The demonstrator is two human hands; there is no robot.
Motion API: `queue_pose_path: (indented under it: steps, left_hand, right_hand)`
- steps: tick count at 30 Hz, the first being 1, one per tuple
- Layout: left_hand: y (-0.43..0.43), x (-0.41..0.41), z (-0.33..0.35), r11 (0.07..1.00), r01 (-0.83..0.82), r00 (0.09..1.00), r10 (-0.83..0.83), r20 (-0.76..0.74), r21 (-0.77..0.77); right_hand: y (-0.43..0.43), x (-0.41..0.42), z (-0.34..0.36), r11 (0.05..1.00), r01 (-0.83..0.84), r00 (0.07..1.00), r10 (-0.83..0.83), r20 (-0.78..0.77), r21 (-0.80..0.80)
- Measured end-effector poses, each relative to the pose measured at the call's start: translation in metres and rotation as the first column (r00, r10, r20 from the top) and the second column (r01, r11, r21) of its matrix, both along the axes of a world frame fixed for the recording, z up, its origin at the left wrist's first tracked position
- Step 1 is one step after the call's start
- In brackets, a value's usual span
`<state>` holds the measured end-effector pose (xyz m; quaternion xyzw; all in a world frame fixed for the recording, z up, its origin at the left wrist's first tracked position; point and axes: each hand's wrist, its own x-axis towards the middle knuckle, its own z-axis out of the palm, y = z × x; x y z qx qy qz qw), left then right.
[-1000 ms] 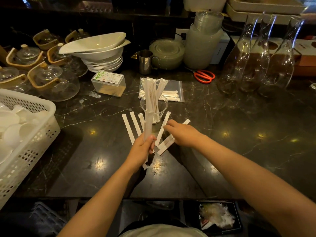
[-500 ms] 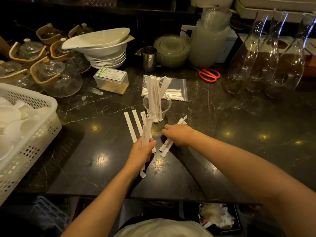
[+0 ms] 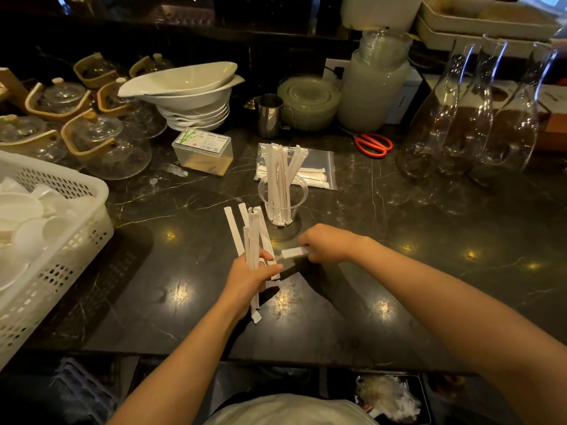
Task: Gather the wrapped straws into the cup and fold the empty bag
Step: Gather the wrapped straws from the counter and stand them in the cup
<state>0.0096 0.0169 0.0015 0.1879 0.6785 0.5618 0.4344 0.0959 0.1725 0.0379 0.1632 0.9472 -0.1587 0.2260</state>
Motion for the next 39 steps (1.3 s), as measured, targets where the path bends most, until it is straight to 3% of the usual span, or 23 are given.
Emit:
queue_pose_path:
  steps: [4,9,19,27,30,35,37,39]
  left_hand:
    - [0.001,0.002,0.007,0.998,-0.001,1.0,0.0,0.005,0.056]
    - [0.006,0.003,0.021,0.985,0.017,1.0,-0.017,-0.003,0.17]
    - [-0.004,-0.002,0.024,0.97,0.099,0.995,-0.102,0.003,0.22]
    - [-0.015,-0.013,0.014,0.988,0.075,0.995,-0.065,-0.076,0.136]
    - [-0.02,-0.018,0.011,0.997,-0.006,0.994,0.014,-0.112,0.073]
    - [-0.028,-0.03,0.007,0.988,-0.14,0.987,0.145,-0.074,0.063]
    - [-0.031,-0.033,0.008,0.984,-0.167,0.982,0.172,-0.073,0.068]
    - [-0.033,-0.035,0.008,0.98,-0.187,0.979,0.191,-0.066,0.063]
  right_hand:
    - [-0.001,0.0,0.026,0.95,0.181,0.961,-0.226,-0.161,-0.254]
    - [-0.017,-0.004,0.044,0.721,0.277,0.843,-0.499,-0.199,-0.635]
    - [-0.054,-0.017,0.036,0.466,0.339,0.751,-0.657,-0.063,-0.817]
    - [-0.074,-0.036,0.03,0.559,0.338,0.778,-0.619,-0.109,-0.757]
    - [-0.073,-0.046,0.031,0.615,0.335,0.782,-0.604,-0.154,-0.714]
    - [-0.062,-0.057,0.036,0.62,0.37,0.747,-0.642,-0.176,-0.692]
    - [-0.059,-0.063,0.031,0.711,0.411,0.768,-0.607,-0.204,-0.57]
    - [-0.058,-0.068,0.024,0.845,0.418,0.839,-0.5,-0.216,-0.334]
